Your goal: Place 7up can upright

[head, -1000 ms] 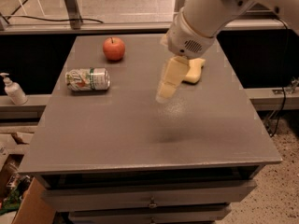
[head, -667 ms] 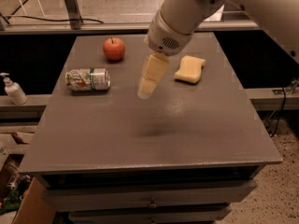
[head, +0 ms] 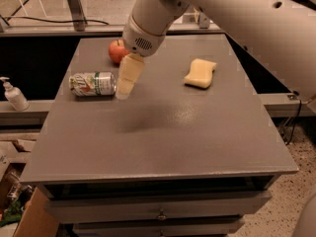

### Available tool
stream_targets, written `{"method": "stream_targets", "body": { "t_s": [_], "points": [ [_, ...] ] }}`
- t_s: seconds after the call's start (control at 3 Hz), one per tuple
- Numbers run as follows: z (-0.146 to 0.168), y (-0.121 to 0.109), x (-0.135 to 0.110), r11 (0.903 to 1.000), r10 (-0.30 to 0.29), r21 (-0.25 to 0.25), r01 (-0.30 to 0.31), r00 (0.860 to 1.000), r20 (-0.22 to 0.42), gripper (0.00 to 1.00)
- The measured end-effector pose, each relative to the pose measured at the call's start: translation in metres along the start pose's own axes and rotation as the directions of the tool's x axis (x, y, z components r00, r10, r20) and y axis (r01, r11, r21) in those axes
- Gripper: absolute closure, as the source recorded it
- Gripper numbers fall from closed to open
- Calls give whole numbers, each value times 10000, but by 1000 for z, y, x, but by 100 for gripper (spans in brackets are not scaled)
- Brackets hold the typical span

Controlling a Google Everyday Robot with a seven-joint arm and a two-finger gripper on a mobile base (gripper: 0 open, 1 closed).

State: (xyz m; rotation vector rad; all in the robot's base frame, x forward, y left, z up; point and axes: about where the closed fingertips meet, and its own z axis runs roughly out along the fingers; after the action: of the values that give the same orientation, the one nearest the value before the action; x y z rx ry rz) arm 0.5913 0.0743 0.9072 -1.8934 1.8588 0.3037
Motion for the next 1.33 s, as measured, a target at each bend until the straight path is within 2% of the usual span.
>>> {"method": "stream_targets", "body": {
  "t_s": [0.67,1.33],
  "points": [
    [50,-15,-38,9982,-557,-257,549,9979,-327,0],
    [92,-30,-63,9951,-938,-407,899,9900,-1052,0]
  ]
}}
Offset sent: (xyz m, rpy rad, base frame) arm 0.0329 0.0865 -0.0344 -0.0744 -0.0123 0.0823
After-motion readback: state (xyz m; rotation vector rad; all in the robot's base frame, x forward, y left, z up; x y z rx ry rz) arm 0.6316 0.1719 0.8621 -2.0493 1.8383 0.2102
